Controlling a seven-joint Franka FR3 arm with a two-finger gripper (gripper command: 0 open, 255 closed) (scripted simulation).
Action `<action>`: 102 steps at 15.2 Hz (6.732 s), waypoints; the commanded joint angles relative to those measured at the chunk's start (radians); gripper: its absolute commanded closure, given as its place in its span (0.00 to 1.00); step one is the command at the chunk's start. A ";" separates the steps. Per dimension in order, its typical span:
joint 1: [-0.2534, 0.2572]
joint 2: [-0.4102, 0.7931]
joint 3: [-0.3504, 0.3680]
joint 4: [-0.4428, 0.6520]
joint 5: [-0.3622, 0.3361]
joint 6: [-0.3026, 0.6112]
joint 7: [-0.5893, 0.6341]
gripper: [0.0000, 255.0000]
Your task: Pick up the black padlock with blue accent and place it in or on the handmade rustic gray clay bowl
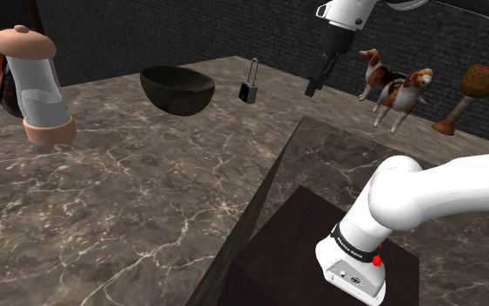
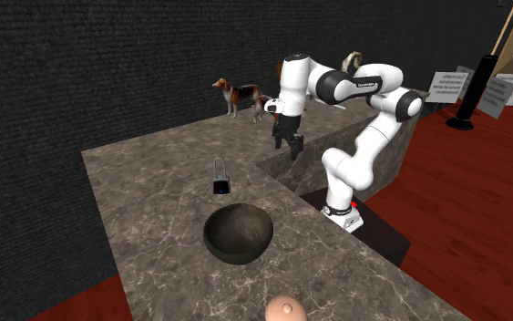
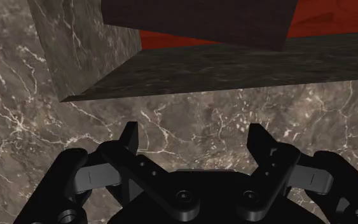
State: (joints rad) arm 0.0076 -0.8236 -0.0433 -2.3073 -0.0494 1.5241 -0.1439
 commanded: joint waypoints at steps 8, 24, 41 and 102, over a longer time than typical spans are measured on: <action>-0.020 0.178 -0.012 0.025 0.000 0.253 0.050 0.00; -0.043 0.466 -0.036 0.087 0.006 0.606 0.103 0.00; -0.043 0.470 -0.036 0.083 0.006 0.614 0.103 1.00; -0.075 0.129 0.038 -0.247 -0.113 0.744 0.189 1.00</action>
State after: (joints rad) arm -0.0686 -0.6928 -0.0068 -2.5669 -0.1637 2.2823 0.0452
